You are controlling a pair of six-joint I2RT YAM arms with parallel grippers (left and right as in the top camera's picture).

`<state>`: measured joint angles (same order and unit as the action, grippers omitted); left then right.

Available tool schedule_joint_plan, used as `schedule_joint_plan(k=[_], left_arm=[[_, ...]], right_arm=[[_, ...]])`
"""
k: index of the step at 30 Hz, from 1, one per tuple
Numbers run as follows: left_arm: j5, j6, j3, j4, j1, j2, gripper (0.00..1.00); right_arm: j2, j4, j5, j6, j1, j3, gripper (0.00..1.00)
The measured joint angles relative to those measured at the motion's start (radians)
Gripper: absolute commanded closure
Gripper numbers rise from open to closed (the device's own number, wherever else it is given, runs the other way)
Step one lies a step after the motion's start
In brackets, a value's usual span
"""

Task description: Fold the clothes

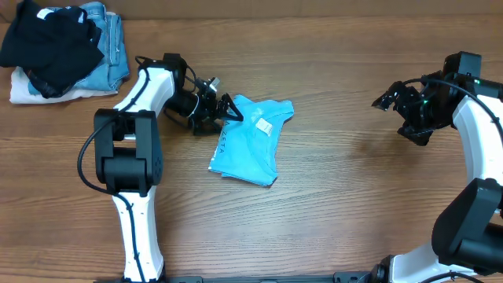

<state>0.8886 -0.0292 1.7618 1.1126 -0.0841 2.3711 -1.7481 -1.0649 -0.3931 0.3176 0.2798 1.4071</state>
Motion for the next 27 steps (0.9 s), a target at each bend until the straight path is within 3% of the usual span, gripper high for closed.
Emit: schedule_joint_plan(k=[5,8,10,12,15,23,27], left_arm=[[0.019,0.025,0.0,-0.019,-0.045,0.016,0.25],[0.025,0.045,-0.001,-0.032,-0.072,0.023,0.27],[0.025,0.052,-0.001,-0.035,-0.085,0.023,0.41],[0.013,0.06,-0.004,-0.041,-0.097,0.027,0.7],[0.0,0.061,-0.01,-0.055,-0.108,0.046,0.83],[0.006,0.064,-0.015,-0.072,-0.111,0.053,0.96],[0.011,0.064,-0.016,-0.082,-0.111,0.053,0.96]], right_arm=[[0.0,0.0,0.0,-0.001,0.0,0.0,0.0],[0.0,0.0,0.0,-0.001,0.0,0.0,0.0],[0.0,0.0,0.0,-0.001,0.0,0.0,0.0],[0.0,-0.001,0.0,-0.001,0.0,0.0,0.0],[0.0,-0.001,0.0,-0.001,0.0,0.0,0.0],[0.0,-0.003,0.0,-0.004,0.0,0.0,0.0],[0.0,-0.003,0.0,-0.005,0.0,0.0,0.0]])
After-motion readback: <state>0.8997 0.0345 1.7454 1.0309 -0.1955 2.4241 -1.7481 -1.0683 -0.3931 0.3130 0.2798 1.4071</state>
